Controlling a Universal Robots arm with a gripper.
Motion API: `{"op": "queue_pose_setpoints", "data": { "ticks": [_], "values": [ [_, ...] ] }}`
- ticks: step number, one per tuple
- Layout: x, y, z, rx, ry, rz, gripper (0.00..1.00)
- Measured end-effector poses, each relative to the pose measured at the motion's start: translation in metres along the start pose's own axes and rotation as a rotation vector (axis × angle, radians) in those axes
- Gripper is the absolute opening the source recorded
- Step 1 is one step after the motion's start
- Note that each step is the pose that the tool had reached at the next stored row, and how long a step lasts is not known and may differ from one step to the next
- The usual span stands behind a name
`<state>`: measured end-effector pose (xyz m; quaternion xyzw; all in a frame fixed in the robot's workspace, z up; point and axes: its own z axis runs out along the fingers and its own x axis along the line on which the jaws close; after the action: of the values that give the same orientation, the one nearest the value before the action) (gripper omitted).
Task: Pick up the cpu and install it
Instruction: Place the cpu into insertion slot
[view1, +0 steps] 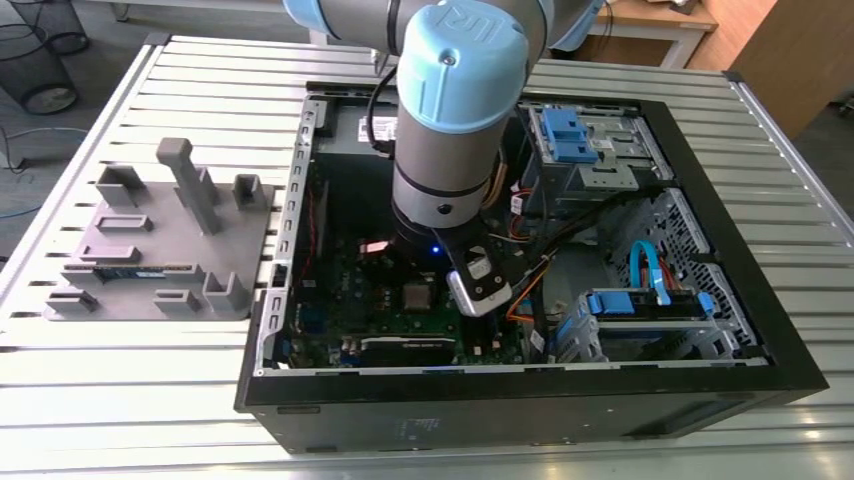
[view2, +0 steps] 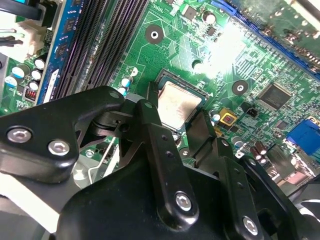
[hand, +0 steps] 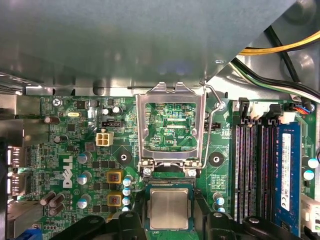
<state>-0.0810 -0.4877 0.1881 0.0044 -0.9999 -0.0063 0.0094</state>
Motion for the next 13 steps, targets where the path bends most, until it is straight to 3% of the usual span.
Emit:
{"op": "queue_pose_setpoints", "data": {
  "ticks": [13],
  "values": [
    [-0.0004,0.0000,0.0001,-0.0004,-0.0004,0.000,0.47]
  ]
}}
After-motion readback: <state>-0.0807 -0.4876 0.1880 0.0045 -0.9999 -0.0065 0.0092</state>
